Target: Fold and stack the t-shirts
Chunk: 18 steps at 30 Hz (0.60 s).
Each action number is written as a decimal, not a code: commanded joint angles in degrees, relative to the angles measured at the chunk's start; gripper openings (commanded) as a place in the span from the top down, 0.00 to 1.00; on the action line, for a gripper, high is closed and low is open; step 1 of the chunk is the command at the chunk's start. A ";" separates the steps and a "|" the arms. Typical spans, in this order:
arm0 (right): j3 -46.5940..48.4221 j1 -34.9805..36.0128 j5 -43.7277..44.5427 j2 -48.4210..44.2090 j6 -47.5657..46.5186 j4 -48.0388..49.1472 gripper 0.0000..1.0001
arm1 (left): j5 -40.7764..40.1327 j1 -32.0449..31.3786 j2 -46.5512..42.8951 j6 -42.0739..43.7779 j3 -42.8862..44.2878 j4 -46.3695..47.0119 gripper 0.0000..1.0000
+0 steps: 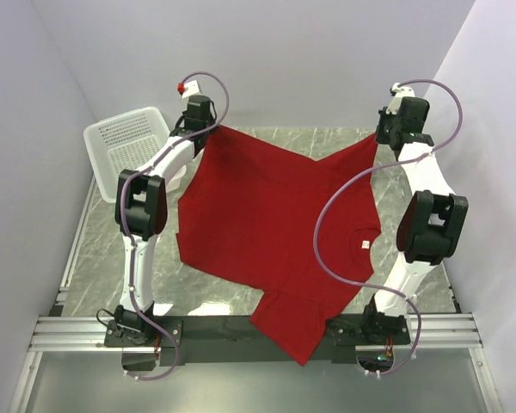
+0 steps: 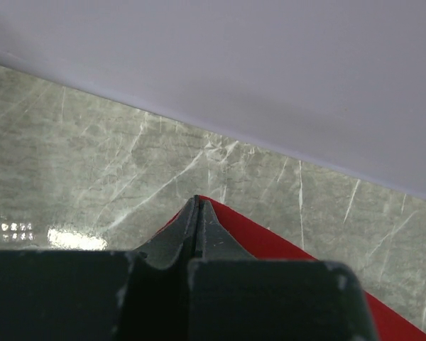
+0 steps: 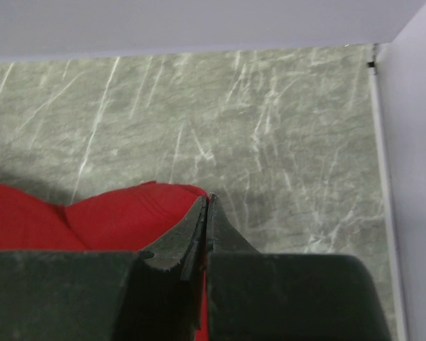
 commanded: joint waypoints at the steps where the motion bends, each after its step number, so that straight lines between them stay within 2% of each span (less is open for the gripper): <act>1: 3.47 0.75 -1.59 -0.26 0.61 -0.47 1.00 | 0.62 0.28 0.74 0.05 2.38 1.50 0.99; 6: 1.80 0.58 -3.35 -2.54 0.34 -0.83 1.00 | 2.73 0.36 0.39 0.32 1.68 2.21 0.99; 18: -8.74 -0.13 -9.24 -12.38 0.34 -0.74 1.00 | 5.98 1.94 -4.01 2.07 -4.21 3.88 1.00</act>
